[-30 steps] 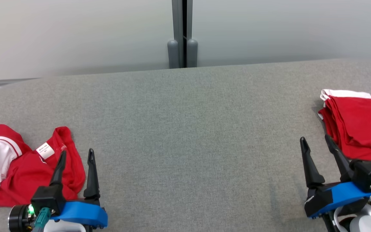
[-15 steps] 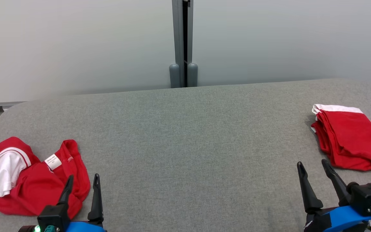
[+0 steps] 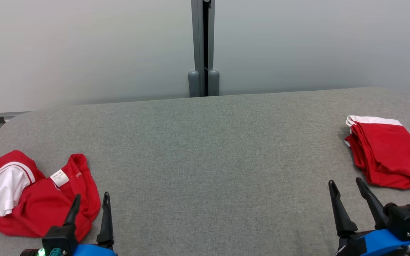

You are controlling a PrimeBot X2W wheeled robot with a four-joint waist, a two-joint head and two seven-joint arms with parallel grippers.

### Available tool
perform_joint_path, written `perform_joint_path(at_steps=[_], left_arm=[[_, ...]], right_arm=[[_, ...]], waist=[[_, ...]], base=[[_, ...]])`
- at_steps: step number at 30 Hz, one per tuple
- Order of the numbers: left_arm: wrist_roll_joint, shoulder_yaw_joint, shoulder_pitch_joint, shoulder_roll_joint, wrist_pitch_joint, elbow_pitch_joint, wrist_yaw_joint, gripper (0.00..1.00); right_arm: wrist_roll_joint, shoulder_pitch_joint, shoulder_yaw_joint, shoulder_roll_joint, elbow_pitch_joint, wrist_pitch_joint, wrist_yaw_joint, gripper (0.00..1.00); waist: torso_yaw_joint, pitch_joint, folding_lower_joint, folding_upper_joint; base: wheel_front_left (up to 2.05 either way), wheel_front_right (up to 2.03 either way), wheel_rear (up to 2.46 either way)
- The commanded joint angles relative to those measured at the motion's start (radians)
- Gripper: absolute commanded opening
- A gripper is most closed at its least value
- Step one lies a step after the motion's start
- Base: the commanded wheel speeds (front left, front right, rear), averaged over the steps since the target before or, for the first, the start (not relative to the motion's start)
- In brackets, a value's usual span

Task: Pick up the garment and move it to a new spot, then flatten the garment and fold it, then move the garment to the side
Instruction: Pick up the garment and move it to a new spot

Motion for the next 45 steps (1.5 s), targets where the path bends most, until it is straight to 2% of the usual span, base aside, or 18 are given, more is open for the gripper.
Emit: perform_joint_path(at_steps=[1,11,16,26,34,38,45], left_arm=[[0.004,0.004,-0.019,0.002,-0.006,0.004,0.001,1.00],[0.016,0.009,-0.057,0.000,-0.007,-0.002,0.004,1.00],[0.028,0.027,-0.110,-0.012,-0.007,-0.019,-0.005,1.00],[0.076,0.108,-0.167,-0.063,-0.007,-0.051,-0.054,1.00],[0.124,0.173,-0.194,-0.114,-0.007,-0.031,-0.090,1.00],[0.147,0.181,-0.242,-0.130,-0.007,0.036,-0.116,1.00],[0.150,0.183,-0.390,-0.153,-0.007,0.353,-0.178,1.00]], right_arm=[[-0.006,0.011,-0.003,0.003,-0.003,0.003,0.000,1.00],[-0.008,0.003,-0.012,0.003,-0.019,0.001,0.000,1.00],[-0.012,-0.031,-0.004,-0.010,-0.058,0.007,0.000,1.00],[-0.009,-0.077,0.018,-0.033,-0.121,0.034,0.000,1.00],[-0.017,-0.101,0.025,-0.045,-0.159,0.059,0.000,1.00],[-0.021,-0.122,0.030,-0.059,-0.186,0.078,0.000,1.00],[-0.016,-0.166,0.029,-0.094,-0.213,0.104,0.000,1.00]], waist=[[0.002,0.001,0.0000,0.0000],[0.048,0.030,0.0000,0.0000],[0.132,0.081,0.0000,0.0000],[0.298,0.145,0.0000,0.0000],[0.361,0.195,0.0000,0.0000],[0.362,0.254,0.0000,0.0000],[0.322,0.379,0.0000,0.0000]], base=[[0.00,0.00,0.00],[0.00,0.00,0.00],[0.00,0.00,0.00],[0.00,0.00,0.00],[0.00,0.00,0.00],[0.00,0.00,0.00],[0.00,0.00,0.00]])
